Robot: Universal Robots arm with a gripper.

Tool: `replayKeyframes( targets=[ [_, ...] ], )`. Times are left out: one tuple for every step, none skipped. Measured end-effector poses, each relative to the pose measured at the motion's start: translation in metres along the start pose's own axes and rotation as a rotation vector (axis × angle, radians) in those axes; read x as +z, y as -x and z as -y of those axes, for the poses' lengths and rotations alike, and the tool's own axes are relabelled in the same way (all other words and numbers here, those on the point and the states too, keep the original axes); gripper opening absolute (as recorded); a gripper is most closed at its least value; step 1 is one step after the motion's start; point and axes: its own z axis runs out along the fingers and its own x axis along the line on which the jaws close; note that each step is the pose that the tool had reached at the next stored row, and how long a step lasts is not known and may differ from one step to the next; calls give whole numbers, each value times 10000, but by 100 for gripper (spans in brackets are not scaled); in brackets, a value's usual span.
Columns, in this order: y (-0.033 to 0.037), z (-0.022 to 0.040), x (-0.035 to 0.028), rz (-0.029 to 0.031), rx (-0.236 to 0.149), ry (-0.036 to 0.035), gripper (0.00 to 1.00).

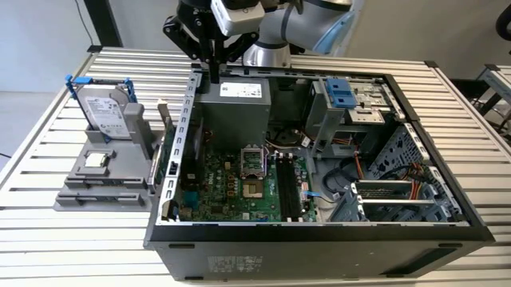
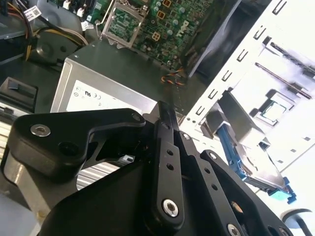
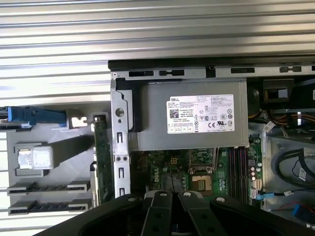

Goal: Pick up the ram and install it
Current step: 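Reach for the ram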

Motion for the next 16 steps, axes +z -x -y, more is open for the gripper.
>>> replayKeyframes(
  targets=[
    [-20,1,0,0,0,0,0],
    [-40,3,-1,0,1,-1,0],
    [-58,4,-2,0,1,-1,0],
    [-76,5,-2,0,1,0,0],
    [-96,6,-2,0,0,0,0],
    [-115,8,-3,0,0,0,0],
    [-133,9,-3,0,0,-1,0],
    [-153,10,-4,0,0,0,0],
    [-172,12,-4,-1,0,-1,0],
    [-192,13,-5,-1,1,-1,0],
    [-210,14,-5,0,1,-1,0],
    [-232,16,-5,-1,1,-1,0],
    [-250,17,-6,0,1,0,0],
    [-270,18,-6,0,1,0,0],
    [-288,20,-7,0,0,0,0],
    [-307,21,-7,0,0,0,0]
  ],
)
